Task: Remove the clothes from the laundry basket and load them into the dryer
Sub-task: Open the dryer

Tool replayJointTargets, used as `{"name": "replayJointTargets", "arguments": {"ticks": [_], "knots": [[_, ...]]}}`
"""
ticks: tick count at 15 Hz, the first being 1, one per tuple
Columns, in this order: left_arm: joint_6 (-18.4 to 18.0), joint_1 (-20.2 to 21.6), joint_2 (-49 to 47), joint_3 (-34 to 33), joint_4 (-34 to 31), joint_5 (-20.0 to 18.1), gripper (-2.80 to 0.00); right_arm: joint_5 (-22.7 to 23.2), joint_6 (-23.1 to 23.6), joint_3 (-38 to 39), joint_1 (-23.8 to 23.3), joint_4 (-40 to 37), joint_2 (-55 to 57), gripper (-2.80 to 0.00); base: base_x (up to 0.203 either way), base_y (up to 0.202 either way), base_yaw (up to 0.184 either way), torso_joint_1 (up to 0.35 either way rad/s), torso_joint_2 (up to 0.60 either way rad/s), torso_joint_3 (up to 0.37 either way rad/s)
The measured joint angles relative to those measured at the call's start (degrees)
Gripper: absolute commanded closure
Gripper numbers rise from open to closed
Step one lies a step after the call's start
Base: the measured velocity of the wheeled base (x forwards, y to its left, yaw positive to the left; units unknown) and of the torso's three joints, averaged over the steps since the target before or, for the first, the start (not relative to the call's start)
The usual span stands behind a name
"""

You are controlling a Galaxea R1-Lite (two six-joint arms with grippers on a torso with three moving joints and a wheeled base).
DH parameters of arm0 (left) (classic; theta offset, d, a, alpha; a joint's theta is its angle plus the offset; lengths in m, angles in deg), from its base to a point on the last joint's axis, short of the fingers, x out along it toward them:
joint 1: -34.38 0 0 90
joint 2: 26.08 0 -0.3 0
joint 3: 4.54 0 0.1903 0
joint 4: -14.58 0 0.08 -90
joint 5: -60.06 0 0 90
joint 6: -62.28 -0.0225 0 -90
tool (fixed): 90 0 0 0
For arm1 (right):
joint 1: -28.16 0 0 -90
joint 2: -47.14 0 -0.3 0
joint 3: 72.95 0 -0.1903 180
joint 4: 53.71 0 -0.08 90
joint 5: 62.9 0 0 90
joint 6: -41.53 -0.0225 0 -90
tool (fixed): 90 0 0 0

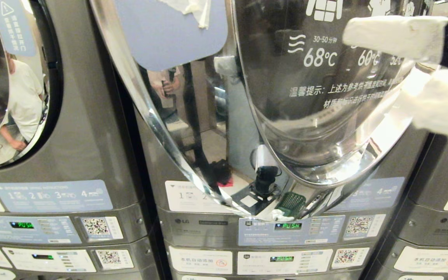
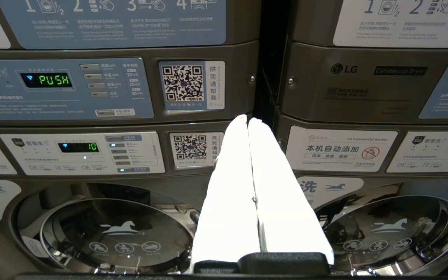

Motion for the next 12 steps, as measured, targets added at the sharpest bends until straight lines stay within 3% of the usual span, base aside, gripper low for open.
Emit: {"name": "replayJointTargets", "arguments": {"ticks": [3,6,9,10,12], "knots": [[0.0,0.0,0.0,0.0,0.0,0.0,0.00,-13.2,-0.3,1.8,-0.3,-0.9,-5.9,-2.80,0.000,0.000,0.000,0.000,0.00,0.000],[0.0,0.0,0.0,0.0,0.0,0.0,0.00,-32.0,-0.1,2.4,-0.5,-1.7,-9.9,-2.80,0.000,0.000,0.000,0.000,0.00,0.000],[0.0,0.0,0.0,0.0,0.0,0.0,0.00,-50.4,-2.6,2.9,-3.9,-10.8,-13.4,-2.80,0.000,0.000,0.000,0.000,0.00,0.000],[0.0,0.0,0.0,0.0,0.0,0.0,0.00,-53.1,-4.7,3.0,-7.7,-14.3,-14.4,-2.80,0.000,0.000,0.000,0.000,0.00,0.000],[0.0,0.0,0.0,0.0,0.0,0.0,0.00,-50.1,-8.5,3.2,-18.1,-21.2,-15.9,-2.80,0.000,0.000,0.000,0.000,0.00,0.000]]}}
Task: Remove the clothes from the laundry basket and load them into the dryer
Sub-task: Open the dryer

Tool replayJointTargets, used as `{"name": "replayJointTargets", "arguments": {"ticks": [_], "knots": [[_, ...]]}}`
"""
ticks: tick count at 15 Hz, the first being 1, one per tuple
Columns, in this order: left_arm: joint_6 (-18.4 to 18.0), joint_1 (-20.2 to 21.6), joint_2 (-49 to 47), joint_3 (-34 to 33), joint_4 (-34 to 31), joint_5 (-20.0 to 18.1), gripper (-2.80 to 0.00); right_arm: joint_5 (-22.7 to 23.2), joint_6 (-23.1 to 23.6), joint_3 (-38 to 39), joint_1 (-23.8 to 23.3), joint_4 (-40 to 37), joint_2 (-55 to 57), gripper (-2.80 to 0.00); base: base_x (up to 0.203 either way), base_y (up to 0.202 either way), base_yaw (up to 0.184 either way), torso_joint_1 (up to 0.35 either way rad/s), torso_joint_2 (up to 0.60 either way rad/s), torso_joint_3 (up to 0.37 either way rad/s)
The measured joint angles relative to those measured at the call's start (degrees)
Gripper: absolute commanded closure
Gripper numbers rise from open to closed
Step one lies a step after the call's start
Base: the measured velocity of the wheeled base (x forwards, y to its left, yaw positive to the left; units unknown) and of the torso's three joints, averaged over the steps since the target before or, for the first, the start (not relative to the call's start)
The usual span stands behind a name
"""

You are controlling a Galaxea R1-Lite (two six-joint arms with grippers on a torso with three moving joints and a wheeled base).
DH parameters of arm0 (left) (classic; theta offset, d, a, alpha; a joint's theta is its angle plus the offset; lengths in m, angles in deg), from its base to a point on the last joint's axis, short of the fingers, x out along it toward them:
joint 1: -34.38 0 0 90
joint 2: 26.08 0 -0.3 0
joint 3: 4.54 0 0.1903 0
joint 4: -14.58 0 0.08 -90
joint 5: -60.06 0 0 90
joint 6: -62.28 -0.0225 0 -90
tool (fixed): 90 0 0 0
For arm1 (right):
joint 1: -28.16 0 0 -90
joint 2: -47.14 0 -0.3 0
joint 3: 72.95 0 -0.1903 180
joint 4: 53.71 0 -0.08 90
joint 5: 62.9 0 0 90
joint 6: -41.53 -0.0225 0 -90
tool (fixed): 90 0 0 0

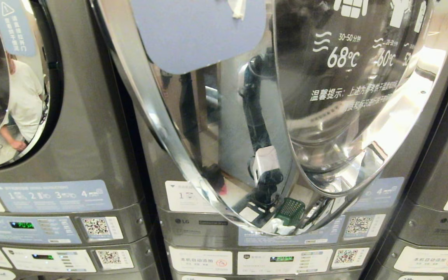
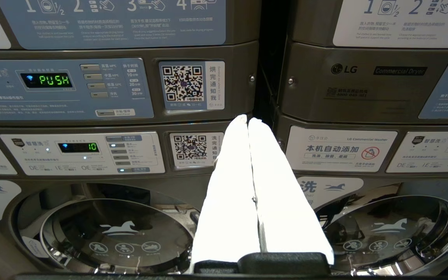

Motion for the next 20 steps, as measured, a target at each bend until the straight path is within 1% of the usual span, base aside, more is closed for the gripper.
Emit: {"name": "replayJointTargets", "arguments": {"ticks": [2,3,4,5,6,7,10,11,12,14,16,18,19,20], "knots": [[0.0,0.0,0.0,0.0,0.0,0.0,0.00,7.6,-2.3,1.4,-12.5,-4.8,-1.9,-2.80,0.000,0.000,0.000,0.000,0.00,0.000],[0.0,0.0,0.0,0.0,0.0,0.0,0.00,12.4,-2.8,3.6,-19.2,-6.2,-3.5,-2.80,0.000,0.000,0.000,0.000,0.00,0.000],[0.0,0.0,0.0,0.0,0.0,0.0,0.00,17.4,-2.9,7.6,-25.1,-7.1,-6.1,-2.80,0.000,0.000,0.000,0.000,0.00,0.000],[0.0,0.0,0.0,0.0,0.0,0.0,0.00,21.7,-2.4,12.6,-29.6,-7.6,-9.4,-2.80,0.000,0.000,0.000,0.000,0.00,0.000],[0.0,0.0,0.0,0.0,0.0,0.0,0.00,24.9,-1.5,17.6,-32.5,-8.0,-12.9,-2.80,0.000,0.000,0.000,0.000,0.00,0.000],[0.0,0.0,0.0,0.0,0.0,0.0,0.00,26.9,-0.1,22.6,-34.5,-8.3,-17.0,-2.80,0.000,0.000,0.000,0.000,0.00,0.000],[0.0,0.0,0.0,0.0,0.0,0.0,0.00,28.6,4.5,34.6,-37.1,-8.1,-28.1,-2.80,0.000,0.000,0.000,0.000,0.00,0.000],[0.0,0.0,0.0,0.0,0.0,0.0,0.00,28.5,6.1,38.3,-37.2,-6.8,-30.8,-0.57,0.000,0.000,0.000,0.000,0.00,0.000],[0.0,0.1,0.0,0.0,0.0,0.0,0.00,28.1,7.5,41.5,-37.0,-4.9,-32.8,0.00,0.000,0.000,0.000,0.000,0.00,0.000],[0.0,0.0,0.0,0.0,0.0,0.0,0.00,27.8,10.4,46.8,-36.6,-0.7,-35.4,0.00,0.000,0.000,0.000,0.000,0.00,0.000],[0.0,0.0,0.0,0.0,0.0,0.0,0.00,27.9,11.5,52.0,-36.5,3.2,-36.6,0.00,0.000,0.000,0.000,0.000,0.00,0.000],[0.0,0.0,0.0,0.0,0.0,0.0,0.00,28.2,13.3,58.4,-36.5,9.1,-37.2,0.00,0.000,0.000,0.000,0.000,0.00,0.000],[0.0,0.0,0.0,0.0,0.0,0.0,0.00,28.7,14.2,61.1,-36.5,11.8,-37.4,0.00,0.000,0.000,0.000,0.000,0.00,0.000],[0.0,0.0,0.0,0.0,0.0,0.0,0.00,29.9,15.0,62.6,-36.4,12.4,-37.5,0.00,0.000,0.000,0.000,0.000,0.00,0.000]]}}
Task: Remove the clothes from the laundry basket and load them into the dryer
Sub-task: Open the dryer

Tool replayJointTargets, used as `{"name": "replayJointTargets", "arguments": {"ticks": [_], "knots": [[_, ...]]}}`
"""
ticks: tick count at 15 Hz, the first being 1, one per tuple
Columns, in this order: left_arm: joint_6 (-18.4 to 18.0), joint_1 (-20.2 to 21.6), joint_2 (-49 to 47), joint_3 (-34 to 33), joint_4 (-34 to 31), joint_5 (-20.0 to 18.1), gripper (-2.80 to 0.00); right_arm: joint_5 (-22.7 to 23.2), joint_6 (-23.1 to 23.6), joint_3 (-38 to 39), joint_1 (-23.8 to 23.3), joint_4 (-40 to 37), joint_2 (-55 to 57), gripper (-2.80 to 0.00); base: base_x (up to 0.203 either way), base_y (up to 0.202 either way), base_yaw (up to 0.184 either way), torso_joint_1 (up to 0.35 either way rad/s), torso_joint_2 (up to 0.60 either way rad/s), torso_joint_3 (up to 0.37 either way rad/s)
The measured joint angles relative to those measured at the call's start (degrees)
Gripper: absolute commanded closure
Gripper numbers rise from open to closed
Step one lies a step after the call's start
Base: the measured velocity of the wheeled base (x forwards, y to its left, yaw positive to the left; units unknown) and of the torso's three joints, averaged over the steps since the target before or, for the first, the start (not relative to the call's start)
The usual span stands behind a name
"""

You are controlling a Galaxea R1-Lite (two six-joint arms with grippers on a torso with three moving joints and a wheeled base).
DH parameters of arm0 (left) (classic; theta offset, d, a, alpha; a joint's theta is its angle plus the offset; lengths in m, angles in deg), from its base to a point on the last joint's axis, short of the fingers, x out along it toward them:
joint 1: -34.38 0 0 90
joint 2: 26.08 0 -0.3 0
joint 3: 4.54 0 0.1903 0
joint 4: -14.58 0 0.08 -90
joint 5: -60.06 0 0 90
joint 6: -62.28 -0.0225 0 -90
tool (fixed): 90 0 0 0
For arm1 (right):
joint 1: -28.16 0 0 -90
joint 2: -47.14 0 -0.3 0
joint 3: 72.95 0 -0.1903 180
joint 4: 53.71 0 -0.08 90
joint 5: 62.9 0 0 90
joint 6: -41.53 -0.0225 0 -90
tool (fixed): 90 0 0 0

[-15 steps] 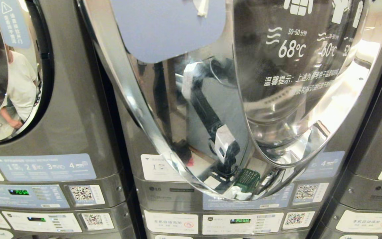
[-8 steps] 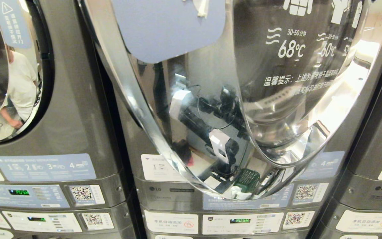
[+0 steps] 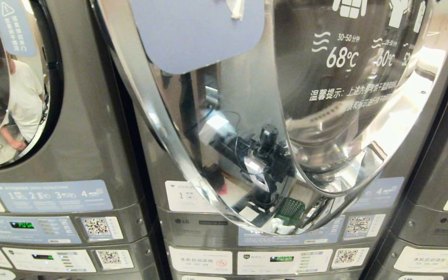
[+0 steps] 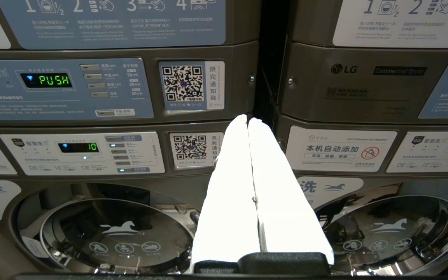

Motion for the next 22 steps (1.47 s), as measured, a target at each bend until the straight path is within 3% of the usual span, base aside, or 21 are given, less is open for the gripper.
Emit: {"name": "replayJointTargets", "arguments": {"ticks": [6,11,22], "knots": [[0.0,0.1,0.0,0.0,0.0,0.0,0.00,0.5,-1.1,1.4,4.5,-2.1,-5.6,0.00,0.000,0.000,0.000,0.000,0.00,0.000],[0.1,0.0,0.0,0.0,0.0,0.0,0.00,0.2,-2.3,1.4,4.9,-2.2,-14.6,0.00,0.000,0.000,0.000,0.000,0.00,0.000],[-0.5,0.0,0.0,-0.1,0.0,-0.2,0.00,-0.8,-3.2,1.4,4.9,-2.4,-16.0,0.00,0.000,0.000,0.000,0.000,0.00,0.000]]}}
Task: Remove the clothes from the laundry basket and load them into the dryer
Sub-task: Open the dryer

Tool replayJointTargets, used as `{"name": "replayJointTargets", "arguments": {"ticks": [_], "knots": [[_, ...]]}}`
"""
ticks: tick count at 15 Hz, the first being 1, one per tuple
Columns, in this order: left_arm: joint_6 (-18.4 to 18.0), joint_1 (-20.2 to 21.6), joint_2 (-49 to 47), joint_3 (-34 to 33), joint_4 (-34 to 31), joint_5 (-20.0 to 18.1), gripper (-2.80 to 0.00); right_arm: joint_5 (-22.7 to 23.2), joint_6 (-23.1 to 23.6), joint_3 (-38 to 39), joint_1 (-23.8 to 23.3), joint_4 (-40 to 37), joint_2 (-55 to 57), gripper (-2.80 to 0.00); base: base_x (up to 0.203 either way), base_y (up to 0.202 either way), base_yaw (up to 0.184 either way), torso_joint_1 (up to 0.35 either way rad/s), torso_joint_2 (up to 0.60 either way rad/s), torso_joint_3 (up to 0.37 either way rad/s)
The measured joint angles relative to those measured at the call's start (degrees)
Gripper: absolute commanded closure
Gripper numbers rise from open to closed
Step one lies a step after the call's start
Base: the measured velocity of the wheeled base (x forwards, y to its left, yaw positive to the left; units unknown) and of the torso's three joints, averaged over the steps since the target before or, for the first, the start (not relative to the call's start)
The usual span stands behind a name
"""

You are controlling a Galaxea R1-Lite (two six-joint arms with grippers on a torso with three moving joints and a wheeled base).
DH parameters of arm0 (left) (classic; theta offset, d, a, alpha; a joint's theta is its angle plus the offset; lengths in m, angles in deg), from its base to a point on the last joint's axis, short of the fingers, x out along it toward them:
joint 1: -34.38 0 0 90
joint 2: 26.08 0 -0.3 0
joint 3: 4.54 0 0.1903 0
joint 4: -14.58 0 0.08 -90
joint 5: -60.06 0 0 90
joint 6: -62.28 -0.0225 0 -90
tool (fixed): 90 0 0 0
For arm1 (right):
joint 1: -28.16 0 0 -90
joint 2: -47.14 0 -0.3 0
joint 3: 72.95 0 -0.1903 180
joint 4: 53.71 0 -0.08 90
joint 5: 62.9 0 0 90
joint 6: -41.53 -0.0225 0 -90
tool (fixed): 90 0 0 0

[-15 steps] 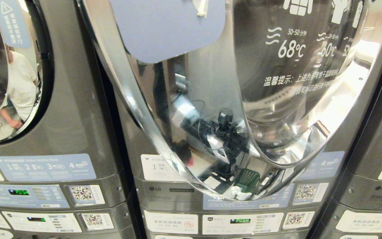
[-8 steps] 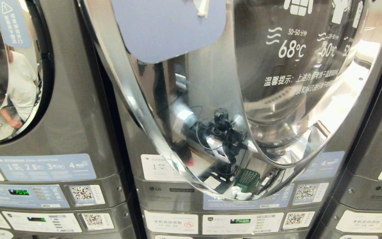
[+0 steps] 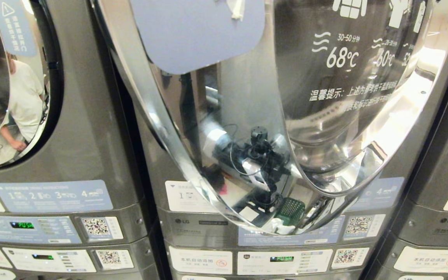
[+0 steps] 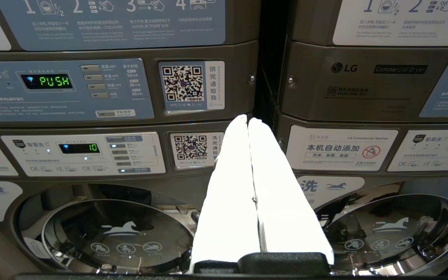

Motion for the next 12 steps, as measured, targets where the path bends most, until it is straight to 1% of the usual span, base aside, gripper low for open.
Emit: {"name": "replayJointTargets", "arguments": {"ticks": [2,9,10,12], "knots": [[0.0,0.0,0.0,-0.1,0.4,0.0,0.00,0.0,0.0,0.0,0.0,0.0,0.0,0.00,-0.136,0.000,0.003,0.018,0.01,-0.003],[0.0,0.0,0.0,-0.2,0.5,0.1,0.00,-0.1,-0.6,0.0,0.0,0.0,0.0,0.00,-0.190,0.000,0.002,-0.006,0.00,0.003],[0.0,0.0,0.0,-0.2,0.5,0.0,0.00,-0.1,-0.7,0.0,0.0,0.0,0.0,0.00,-0.091,0.000,-0.001,-0.002,-0.01,0.000],[0.0,0.0,0.0,-0.1,0.5,0.1,0.00,-0.2,-1.4,0.0,0.0,0.0,0.0,0.00,0.000,0.000,0.000,0.013,0.00,-0.001]]}}
